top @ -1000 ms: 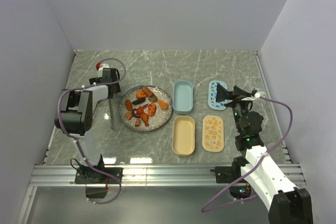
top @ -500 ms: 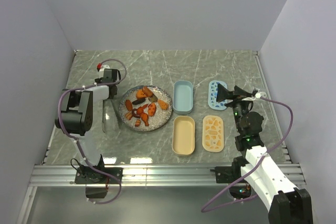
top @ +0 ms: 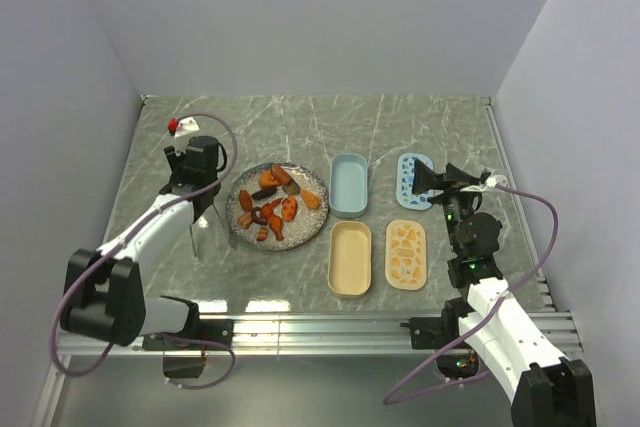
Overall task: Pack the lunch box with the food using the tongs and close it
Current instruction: Grab the clamp with the left arm
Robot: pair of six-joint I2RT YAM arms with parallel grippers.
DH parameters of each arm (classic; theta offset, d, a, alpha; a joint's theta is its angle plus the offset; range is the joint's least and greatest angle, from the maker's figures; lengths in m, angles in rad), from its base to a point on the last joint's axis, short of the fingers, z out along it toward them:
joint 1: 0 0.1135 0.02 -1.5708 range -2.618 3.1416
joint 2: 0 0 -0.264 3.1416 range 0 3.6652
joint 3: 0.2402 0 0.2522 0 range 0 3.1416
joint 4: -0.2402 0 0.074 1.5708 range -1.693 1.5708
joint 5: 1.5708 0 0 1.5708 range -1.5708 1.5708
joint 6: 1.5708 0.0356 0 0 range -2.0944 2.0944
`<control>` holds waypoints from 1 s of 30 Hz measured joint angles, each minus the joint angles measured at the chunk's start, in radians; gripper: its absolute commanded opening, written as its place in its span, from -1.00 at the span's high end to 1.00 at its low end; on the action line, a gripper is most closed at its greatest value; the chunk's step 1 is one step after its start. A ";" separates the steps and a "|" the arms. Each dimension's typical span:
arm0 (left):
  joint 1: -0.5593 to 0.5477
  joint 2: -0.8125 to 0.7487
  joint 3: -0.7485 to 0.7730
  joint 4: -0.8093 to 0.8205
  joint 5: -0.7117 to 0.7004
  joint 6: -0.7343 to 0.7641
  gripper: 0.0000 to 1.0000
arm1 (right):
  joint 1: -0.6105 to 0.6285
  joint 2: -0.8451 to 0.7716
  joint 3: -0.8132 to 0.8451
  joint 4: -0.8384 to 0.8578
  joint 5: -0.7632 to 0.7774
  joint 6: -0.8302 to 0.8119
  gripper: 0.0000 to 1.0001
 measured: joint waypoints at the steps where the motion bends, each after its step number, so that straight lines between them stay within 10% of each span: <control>1: -0.006 -0.025 -0.011 0.003 -0.008 0.001 0.06 | 0.000 0.000 0.000 0.000 0.000 0.000 -0.96; 17: -0.245 -0.465 -0.203 0.112 -0.156 0.058 0.15 | 0.000 -0.036 -0.011 -0.001 -0.029 0.015 -0.94; 30: -0.530 -0.480 -0.259 0.365 -0.305 0.296 0.16 | 0.003 -0.129 -0.055 -0.008 -0.050 0.026 -0.93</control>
